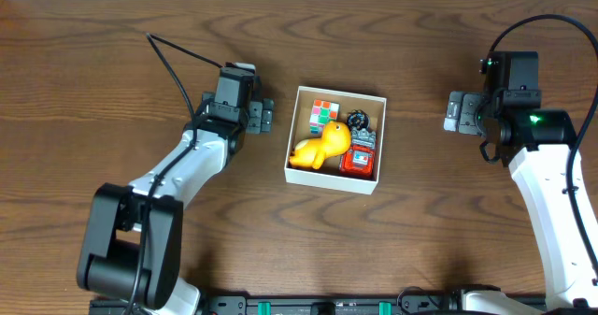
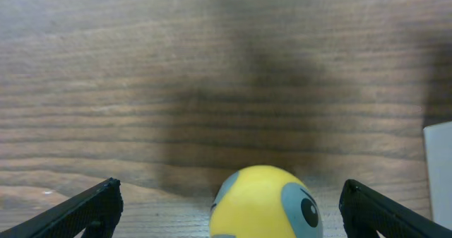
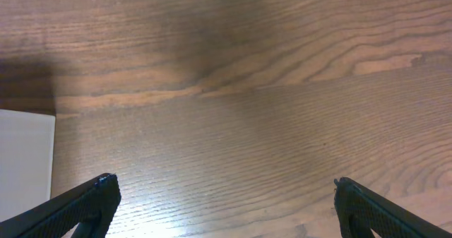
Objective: Pack container
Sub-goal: 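Release the dinosaur and move the left gripper to the yellow ball, then lower the left gripper over the yellow-grey ball and grasp it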
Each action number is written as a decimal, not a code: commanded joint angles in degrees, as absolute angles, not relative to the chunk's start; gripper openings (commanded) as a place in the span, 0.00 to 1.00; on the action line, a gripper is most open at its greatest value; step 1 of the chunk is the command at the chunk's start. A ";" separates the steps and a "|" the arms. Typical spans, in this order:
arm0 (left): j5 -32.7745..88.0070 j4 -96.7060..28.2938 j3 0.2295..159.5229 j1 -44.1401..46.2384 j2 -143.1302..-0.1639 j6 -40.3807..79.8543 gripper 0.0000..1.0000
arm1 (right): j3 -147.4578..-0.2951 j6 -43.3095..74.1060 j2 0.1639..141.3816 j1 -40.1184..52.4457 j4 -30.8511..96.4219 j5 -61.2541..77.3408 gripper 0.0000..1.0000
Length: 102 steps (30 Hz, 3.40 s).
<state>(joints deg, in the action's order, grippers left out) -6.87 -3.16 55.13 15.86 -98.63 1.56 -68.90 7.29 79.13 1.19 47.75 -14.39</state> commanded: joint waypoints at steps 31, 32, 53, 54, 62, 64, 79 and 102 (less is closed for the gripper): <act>-6.42 -5.17 54.63 15.81 -92.75 2.26 0.06 | -69.54 8.29 79.02 0.71 47.75 -14.76 0.99; -6.35 -5.50 54.63 15.97 -91.05 2.26 0.06 | -69.54 8.29 79.02 0.71 47.75 -14.76 0.99; -3.84 -8.99 54.61 15.90 -91.48 2.24 0.90 | -69.54 8.29 79.02 0.71 47.75 -14.76 0.99; -3.84 -8.86 54.61 15.53 -92.27 2.26 0.90 | -69.54 8.32 79.02 0.71 47.75 -14.76 0.99; -3.64 -9.21 54.61 14.15 -98.98 2.26 0.90 | -69.54 8.32 79.02 0.71 47.75 -14.76 0.99; -3.57 -10.07 54.61 14.15 -99.50 2.28 0.90 | -69.54 8.29 79.02 0.71 47.75 -14.76 0.99; -3.60 -9.74 54.61 14.15 -99.61 2.26 0.80 | -69.54 8.32 79.02 0.71 47.75 -14.76 0.99; -3.62 -6.39 54.63 14.15 -102.80 2.22 0.31 | -69.54 8.29 79.02 0.71 47.75 -14.76 0.99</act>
